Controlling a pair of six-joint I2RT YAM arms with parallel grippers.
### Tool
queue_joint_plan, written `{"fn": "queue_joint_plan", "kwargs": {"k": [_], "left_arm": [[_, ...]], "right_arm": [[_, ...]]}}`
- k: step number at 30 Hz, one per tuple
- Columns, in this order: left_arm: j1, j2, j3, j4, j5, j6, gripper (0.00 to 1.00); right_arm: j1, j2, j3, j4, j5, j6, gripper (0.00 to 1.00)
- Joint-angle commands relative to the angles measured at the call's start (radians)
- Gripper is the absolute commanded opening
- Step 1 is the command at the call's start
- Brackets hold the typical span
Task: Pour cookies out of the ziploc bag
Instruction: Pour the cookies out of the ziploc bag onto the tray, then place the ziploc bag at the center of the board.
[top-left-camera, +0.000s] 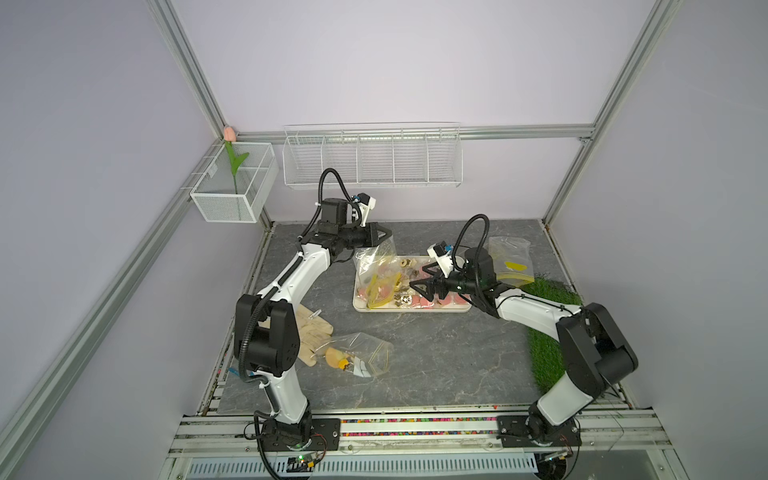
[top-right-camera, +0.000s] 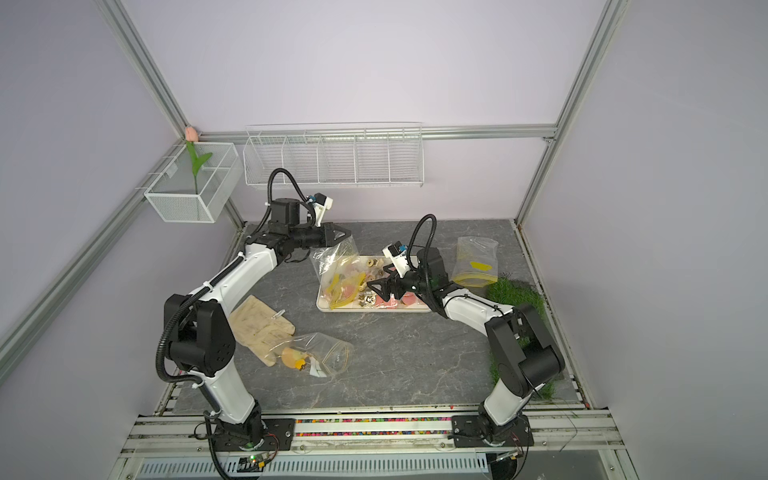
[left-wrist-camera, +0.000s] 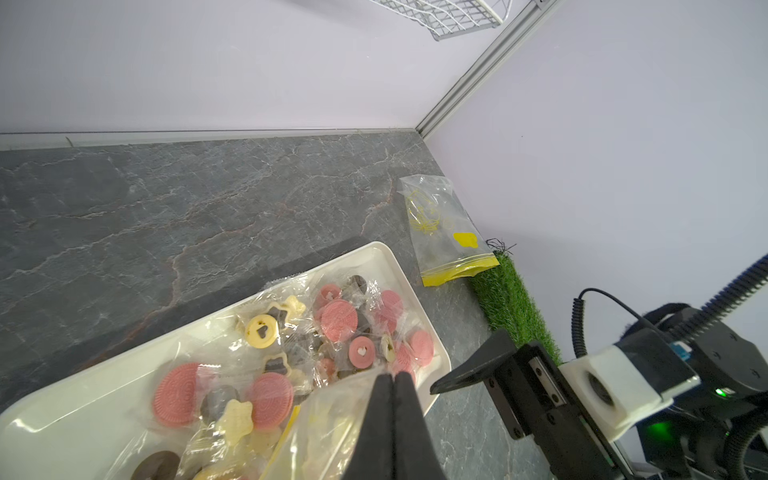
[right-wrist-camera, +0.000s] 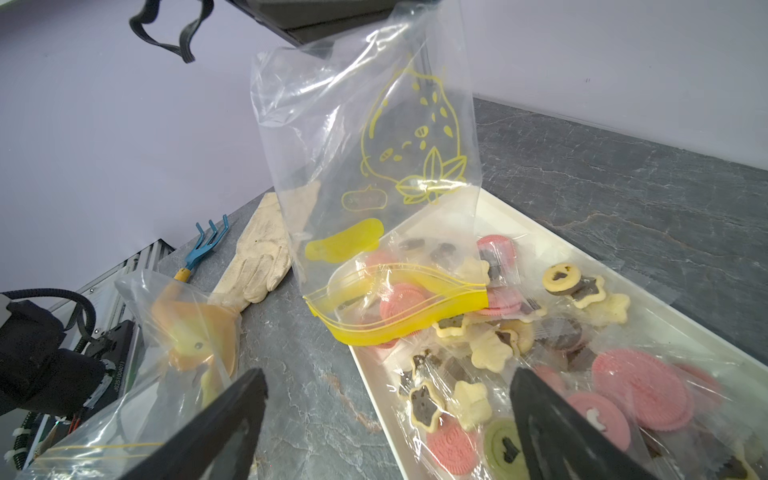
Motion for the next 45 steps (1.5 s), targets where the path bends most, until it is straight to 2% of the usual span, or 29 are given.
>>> {"fn": "queue_joint_plan", "kwargs": {"k": [1,13,21,28,36,39,45], "left_arm": [[0.002,-0.035,-0.023,0.069,0.065,-0.018,0.0],[-0.019,-0.097,-0.081,0.117,0.097,-0.054,0.0],[-0.034,-0.183,-0.147,0.115,0.06,-0.041,0.0],[-0.087,-0.28,-0.235,0.221,0.032,-0.084,0.0],[-0.135,-0.394,-0.37,0.39,-0.02,-0.237,0.0],[-0.155,-0.43,-0.437,0.494,-0.007,-0.322,0.0],[-0.239,-0.501,-0.559,0.662,-0.034,-0.47,0.0]], "right_arm": [[0.001,-0.048,-0.024,0.003,-0.021,0.013,0.95],[0.012,-0.087,-0.039,-0.019,-0.016,0.017,0.96],[0.019,-0.147,-0.081,-0.035,-0.004,0.03,0.97],[0.023,-0.22,-0.116,-0.059,0.054,0.041,0.98],[0.023,-0.347,-0.154,-0.16,0.205,0.089,0.99],[0.019,-0.421,-0.184,-0.206,0.262,0.113,0.99],[0.014,-0.565,-0.198,-0.384,0.411,0.154,1.0]]}}
